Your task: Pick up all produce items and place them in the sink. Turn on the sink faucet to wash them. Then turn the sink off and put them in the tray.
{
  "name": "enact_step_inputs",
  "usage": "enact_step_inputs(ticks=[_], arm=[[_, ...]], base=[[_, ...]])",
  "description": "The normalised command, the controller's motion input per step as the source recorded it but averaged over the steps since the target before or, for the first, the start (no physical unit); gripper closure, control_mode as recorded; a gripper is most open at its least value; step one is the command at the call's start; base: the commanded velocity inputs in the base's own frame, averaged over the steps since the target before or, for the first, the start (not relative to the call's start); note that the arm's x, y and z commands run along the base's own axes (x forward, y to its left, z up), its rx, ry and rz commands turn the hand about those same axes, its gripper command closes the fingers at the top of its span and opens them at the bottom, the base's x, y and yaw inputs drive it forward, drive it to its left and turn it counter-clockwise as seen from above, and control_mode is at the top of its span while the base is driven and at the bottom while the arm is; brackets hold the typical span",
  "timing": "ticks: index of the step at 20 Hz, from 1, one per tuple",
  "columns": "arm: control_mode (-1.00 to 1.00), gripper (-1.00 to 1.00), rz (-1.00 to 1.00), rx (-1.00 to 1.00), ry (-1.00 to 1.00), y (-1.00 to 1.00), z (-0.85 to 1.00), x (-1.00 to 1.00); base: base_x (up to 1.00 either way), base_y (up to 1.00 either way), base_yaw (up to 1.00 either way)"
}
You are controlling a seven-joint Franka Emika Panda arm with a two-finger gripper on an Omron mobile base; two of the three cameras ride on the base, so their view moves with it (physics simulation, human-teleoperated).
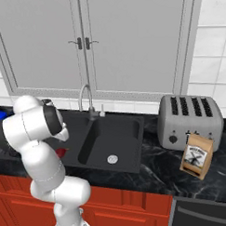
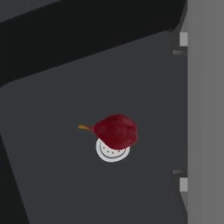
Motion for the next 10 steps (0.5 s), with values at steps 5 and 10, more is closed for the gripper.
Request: enact_step_inputs(ticks=[5,10], arm=[[-1.0,-1.0,0.0,0.0,0.0,0.09,-0.16,0.14],[-1.0,-1.0,0.0,-0.01,0.0,0.07,-0.17,0.19]], base=[[0.0,0.0,0.0],[0.0,0.0,0.0]])
